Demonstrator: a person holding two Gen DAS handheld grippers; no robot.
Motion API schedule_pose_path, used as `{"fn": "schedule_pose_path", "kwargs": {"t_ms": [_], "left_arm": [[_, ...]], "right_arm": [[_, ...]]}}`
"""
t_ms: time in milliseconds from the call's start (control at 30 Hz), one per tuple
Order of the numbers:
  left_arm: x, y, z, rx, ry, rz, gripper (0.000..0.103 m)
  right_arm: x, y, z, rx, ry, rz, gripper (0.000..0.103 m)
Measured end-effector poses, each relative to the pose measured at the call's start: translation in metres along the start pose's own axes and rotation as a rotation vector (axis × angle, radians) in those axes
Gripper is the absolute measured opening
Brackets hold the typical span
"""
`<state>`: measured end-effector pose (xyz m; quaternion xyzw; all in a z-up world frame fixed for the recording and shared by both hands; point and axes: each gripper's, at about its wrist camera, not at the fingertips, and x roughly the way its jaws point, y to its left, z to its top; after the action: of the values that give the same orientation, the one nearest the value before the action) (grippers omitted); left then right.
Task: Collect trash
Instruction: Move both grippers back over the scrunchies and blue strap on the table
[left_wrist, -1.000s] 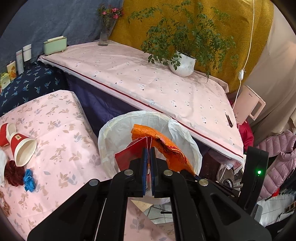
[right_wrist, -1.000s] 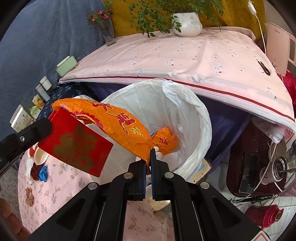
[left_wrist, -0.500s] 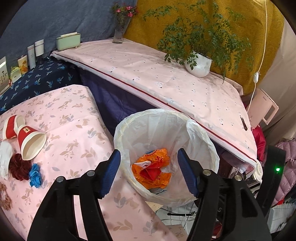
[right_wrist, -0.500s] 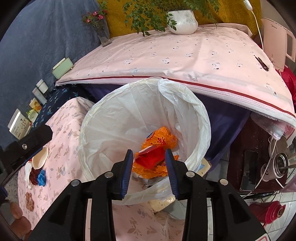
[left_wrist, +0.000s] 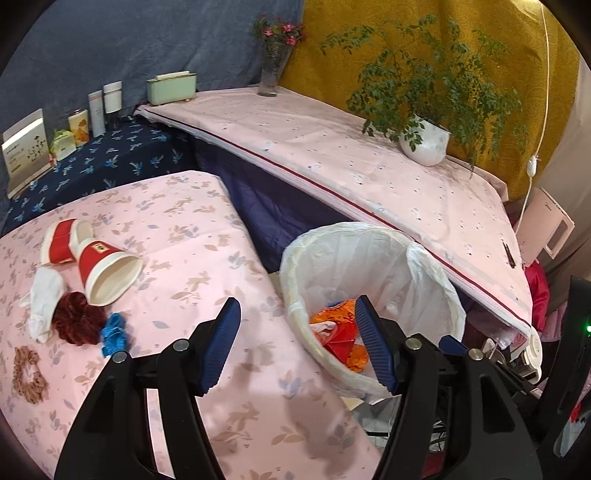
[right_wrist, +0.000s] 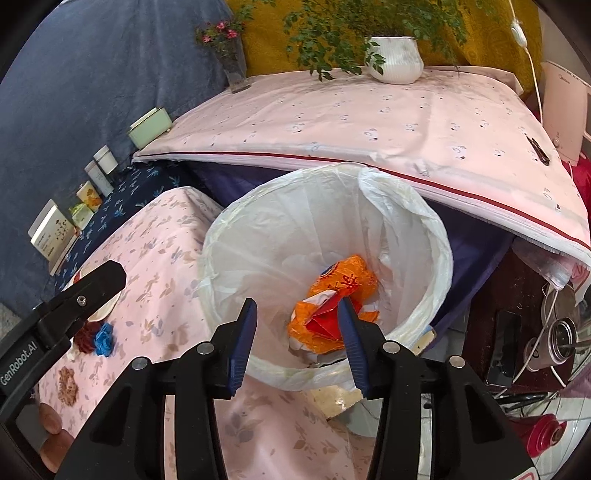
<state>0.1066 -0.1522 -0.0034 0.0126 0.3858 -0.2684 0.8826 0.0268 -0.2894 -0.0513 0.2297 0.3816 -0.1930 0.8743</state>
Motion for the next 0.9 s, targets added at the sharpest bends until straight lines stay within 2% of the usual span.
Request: {"fn": "schedule_pose_path", "kwargs": {"t_ms": [367, 533, 900], "left_arm": [[-0.029, 0.048, -0.010, -0.053, -0.043, 0.104, 0.067], [-0.041, 0.076, -0.019, -0.085, -0.059, 0.159, 0.073], [-0.060, 0.144, -0.040, -0.204, -0.053, 0.275, 0.086]], "right_arm": [[-0.005, 0.046, -0.009, -0.078, 0.007, 0.042, 0.045], [-0.006, 0.070, -0.015, -0.119, 0.012, 0.063, 0.052], [0.002, 0.128, -0.036, -0.233, 0.054, 0.108, 0.053]]}}
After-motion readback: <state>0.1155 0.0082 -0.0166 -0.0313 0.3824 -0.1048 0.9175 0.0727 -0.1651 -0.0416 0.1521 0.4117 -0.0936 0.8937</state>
